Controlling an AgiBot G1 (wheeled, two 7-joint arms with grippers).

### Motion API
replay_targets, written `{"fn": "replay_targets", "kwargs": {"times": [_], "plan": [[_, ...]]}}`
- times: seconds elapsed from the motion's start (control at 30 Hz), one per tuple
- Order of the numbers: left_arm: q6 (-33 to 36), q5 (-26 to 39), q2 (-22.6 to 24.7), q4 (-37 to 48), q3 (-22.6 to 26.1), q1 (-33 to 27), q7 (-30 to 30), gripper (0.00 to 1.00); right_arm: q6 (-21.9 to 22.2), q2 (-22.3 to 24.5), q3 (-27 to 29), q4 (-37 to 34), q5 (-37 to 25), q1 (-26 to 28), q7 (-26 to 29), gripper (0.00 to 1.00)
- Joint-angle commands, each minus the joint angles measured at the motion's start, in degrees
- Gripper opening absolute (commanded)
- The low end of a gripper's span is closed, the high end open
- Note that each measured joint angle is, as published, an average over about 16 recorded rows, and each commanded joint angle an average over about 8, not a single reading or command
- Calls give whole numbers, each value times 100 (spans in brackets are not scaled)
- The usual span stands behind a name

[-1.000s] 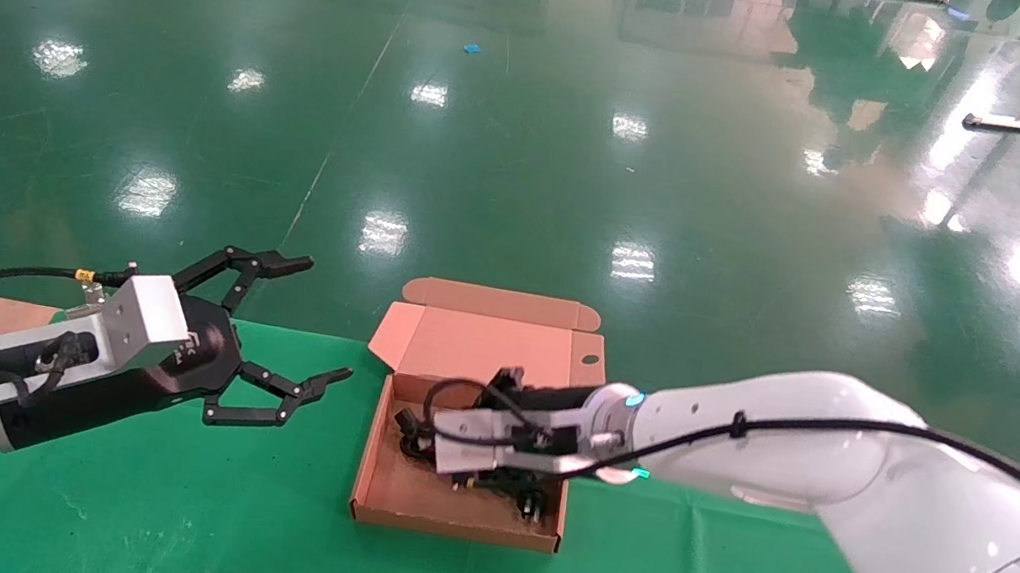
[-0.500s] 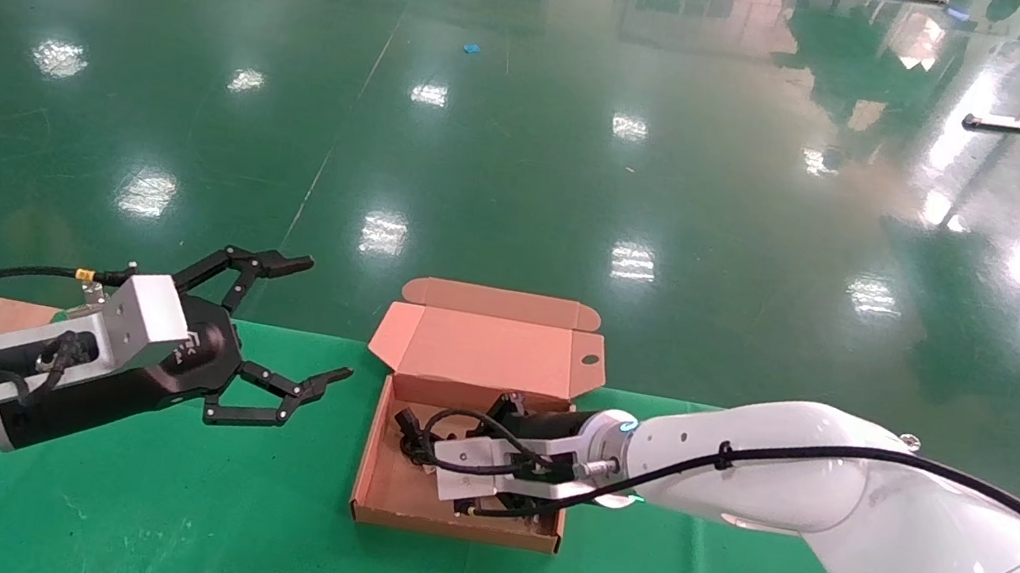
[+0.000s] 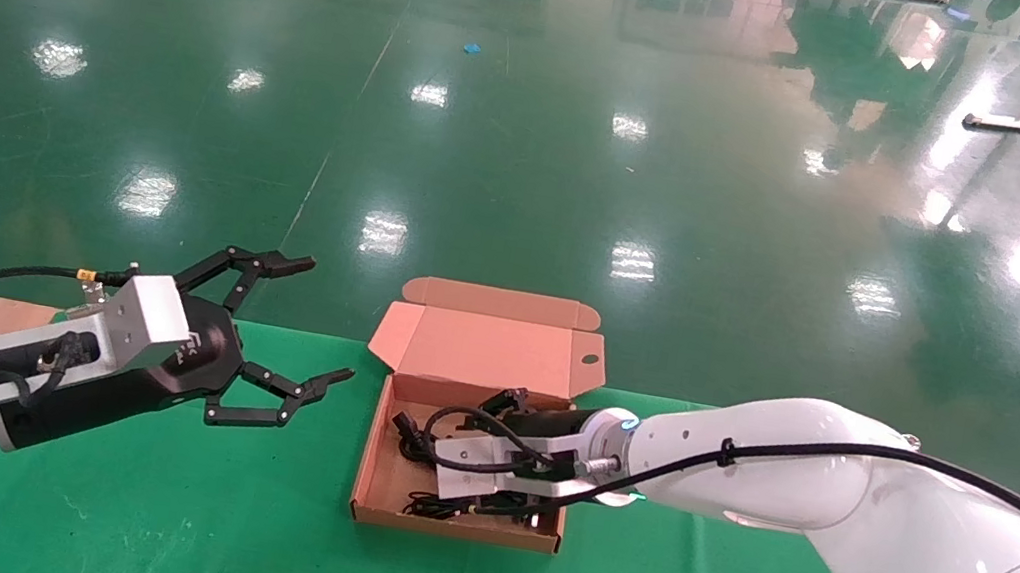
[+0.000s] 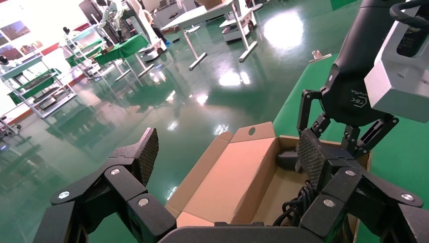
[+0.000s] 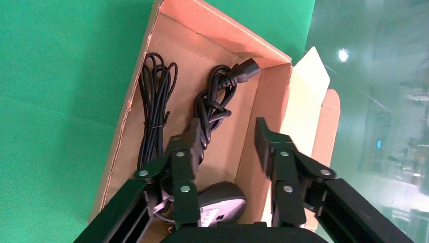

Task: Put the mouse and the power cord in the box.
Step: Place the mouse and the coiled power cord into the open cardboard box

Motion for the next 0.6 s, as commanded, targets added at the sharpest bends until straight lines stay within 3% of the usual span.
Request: {"fn": "replay_targets", "kwargs": {"times": [0.03, 0.6], "plan": [[-4, 0, 3, 7, 4, -1, 11, 100, 10, -2, -16, -2, -16, 16, -15, 100], [87, 145, -541, -1770, -552, 484, -1708, 100, -1191, 1069, 1555, 971, 918, -775, 754, 100]]}}
